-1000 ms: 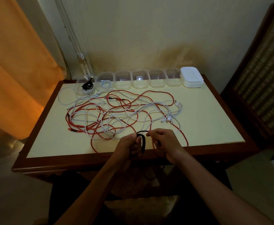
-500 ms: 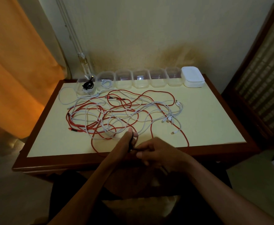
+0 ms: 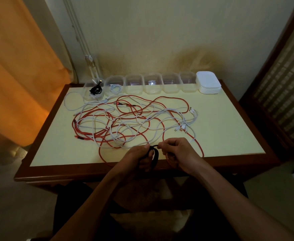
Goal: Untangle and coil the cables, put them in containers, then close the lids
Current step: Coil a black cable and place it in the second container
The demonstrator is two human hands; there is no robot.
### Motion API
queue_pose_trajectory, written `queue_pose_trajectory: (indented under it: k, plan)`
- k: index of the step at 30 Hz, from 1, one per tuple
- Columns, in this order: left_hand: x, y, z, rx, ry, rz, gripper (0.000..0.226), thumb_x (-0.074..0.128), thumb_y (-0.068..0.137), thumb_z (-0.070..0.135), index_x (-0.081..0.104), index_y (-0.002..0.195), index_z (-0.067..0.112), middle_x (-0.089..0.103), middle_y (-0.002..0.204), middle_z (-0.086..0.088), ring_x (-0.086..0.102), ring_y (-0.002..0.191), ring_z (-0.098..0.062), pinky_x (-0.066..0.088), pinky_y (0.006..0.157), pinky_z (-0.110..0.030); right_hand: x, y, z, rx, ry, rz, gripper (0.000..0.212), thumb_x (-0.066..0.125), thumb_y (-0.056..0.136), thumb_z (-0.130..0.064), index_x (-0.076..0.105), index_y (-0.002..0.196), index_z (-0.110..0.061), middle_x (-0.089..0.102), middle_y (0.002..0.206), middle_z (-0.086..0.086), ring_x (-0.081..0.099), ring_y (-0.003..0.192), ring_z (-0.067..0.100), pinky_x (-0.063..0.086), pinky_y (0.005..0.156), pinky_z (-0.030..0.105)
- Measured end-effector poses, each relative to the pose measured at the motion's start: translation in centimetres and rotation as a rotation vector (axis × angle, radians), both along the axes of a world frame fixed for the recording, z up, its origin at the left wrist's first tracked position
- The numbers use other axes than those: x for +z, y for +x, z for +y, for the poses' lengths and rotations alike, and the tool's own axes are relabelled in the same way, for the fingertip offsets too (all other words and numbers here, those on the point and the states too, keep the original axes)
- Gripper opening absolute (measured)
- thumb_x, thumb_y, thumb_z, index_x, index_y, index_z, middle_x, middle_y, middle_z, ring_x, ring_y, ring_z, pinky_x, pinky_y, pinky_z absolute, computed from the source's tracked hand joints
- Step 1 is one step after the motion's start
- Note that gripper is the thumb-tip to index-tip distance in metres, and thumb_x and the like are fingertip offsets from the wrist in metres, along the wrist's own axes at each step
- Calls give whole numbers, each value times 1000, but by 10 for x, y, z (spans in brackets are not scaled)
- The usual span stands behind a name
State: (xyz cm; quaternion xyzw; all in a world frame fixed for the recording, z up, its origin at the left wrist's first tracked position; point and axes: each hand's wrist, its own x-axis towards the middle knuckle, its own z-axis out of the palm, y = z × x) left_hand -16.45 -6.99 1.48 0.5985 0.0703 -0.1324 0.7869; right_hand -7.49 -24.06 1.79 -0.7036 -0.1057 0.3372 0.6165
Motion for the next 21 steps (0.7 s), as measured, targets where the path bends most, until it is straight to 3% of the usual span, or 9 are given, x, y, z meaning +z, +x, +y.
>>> queue_pose_trajectory:
  k: [3, 5, 11, 16, 18, 21]
  plan:
    - [-1, 3, -1, 26, -96, 4, 34, 32, 103, 28, 47, 76, 12, 29, 59, 3, 26, 50, -11, 34, 52, -25, -7, -7, 3, 20, 10, -77, 18, 61, 97, -20, 75, 91, -10, 69, 74, 2, 62, 63, 15, 49, 59, 29]
    - [-1, 3, -1, 38, -136, 8, 32, 33, 101, 28, 48, 78, 12, 27, 60, 2, 25, 51, -11, 34, 52, -25, -11, -11, 5, 46, 31, -109, 20, 58, 99, -20, 76, 98, -11, 74, 86, 6, 68, 77, 20, 55, 70, 31]
    - [-1, 0, 0, 130, -328, 52, 32, 29, 103, 31, 49, 99, 6, 36, 68, -1, 39, 59, -13, 40, 64, -29, -17, -21, 3, 159, -16, -217, 25, 47, 104, -11, 69, 116, -11, 71, 85, 19, 65, 67, 21, 53, 64, 28]
    - [0, 5, 4, 288, -443, 59, 45, 40, 91, 44, 46, 114, 7, 46, 78, -4, 45, 73, -18, 35, 76, -33, -25, -30, 7, 467, -261, -297, 28, 47, 104, -16, 58, 129, -8, 70, 73, 7, 58, 50, 9, 46, 54, 17]
    - [1, 6, 6, 368, -463, 57, 47, 45, 88, 42, 48, 117, 5, 49, 81, -5, 47, 75, -19, 37, 79, -33, -20, -32, 9, 547, -310, -309, 30, 47, 104, -18, 59, 128, -4, 70, 77, 13, 56, 51, 5, 43, 54, 11]
    - [-8, 14, 6, 439, -191, 147, 27, 43, 97, 31, 55, 110, 10, 51, 83, -5, 49, 78, -17, 40, 77, -30, -10, -33, 12, 639, -294, -414, 29, 50, 103, -21, 68, 111, 1, 71, 81, 18, 63, 60, 8, 43, 62, 9]
